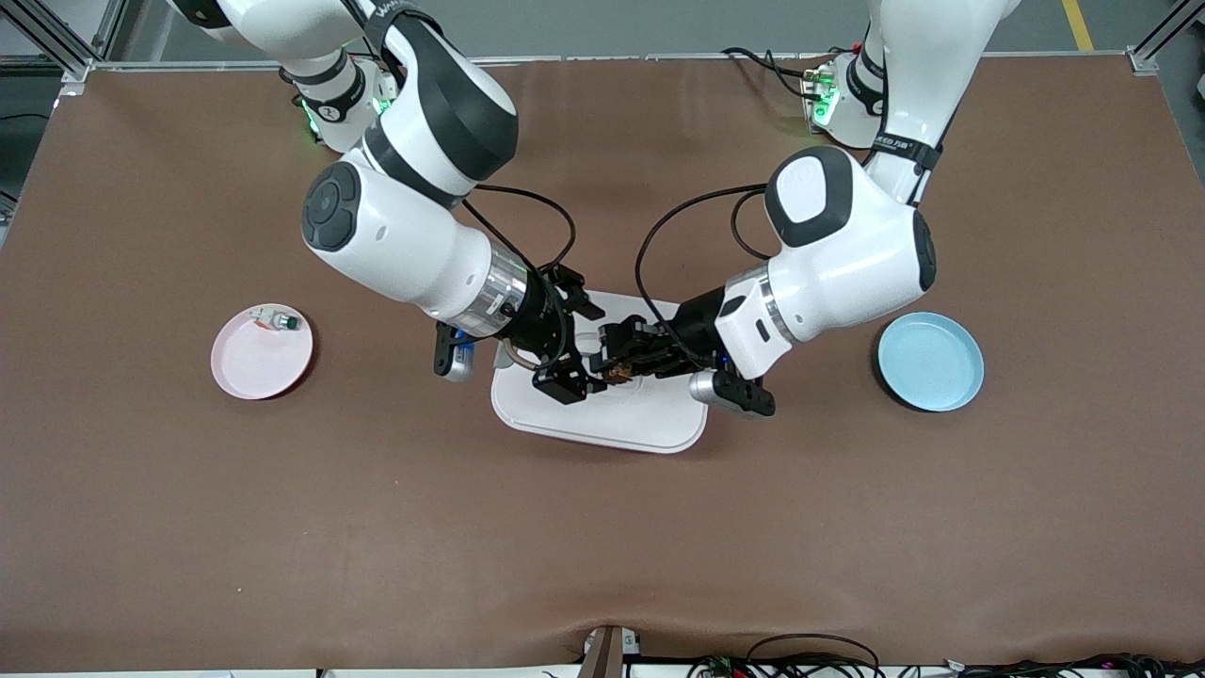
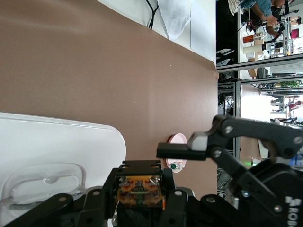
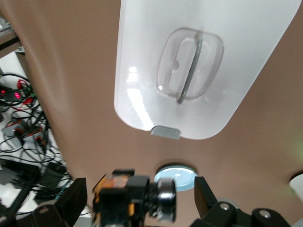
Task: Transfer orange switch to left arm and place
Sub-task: 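Carry the switch with the left gripper while the right gripper withdraws, then lower the orange switch onto the light blue plate with the left gripper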
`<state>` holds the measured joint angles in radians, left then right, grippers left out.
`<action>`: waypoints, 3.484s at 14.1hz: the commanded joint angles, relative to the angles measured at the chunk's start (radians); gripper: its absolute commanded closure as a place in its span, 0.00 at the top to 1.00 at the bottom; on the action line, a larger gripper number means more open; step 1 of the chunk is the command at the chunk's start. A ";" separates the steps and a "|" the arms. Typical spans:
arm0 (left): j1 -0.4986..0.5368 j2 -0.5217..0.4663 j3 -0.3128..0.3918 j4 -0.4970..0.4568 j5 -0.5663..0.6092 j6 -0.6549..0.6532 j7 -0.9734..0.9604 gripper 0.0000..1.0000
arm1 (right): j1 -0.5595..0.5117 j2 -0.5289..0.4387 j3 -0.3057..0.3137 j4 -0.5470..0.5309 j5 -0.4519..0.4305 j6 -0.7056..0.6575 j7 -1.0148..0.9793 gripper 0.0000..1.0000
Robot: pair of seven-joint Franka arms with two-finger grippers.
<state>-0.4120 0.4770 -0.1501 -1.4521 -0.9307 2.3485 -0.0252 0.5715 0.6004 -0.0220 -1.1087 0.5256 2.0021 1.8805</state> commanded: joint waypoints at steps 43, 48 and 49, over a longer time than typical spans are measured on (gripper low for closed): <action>0.377 -0.302 -0.006 -0.378 0.997 -0.359 -1.054 0.00 | -0.576 -0.133 0.005 0.105 -0.524 -0.954 -1.841 1.00; 0.426 -0.302 -0.005 -0.467 1.020 -0.269 -1.134 0.00 | -0.573 -0.145 -0.003 0.110 -0.526 -0.893 -1.830 1.00; 0.441 -0.304 -0.005 -0.488 1.020 -0.247 -1.139 0.00 | -0.575 -0.152 -0.004 0.112 -0.527 -0.887 -1.830 1.00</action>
<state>0.0053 0.1908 -0.1503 -1.8905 0.0649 2.0548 -1.1322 -0.0024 0.4694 -0.0308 -1.0024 0.0206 1.1010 0.0533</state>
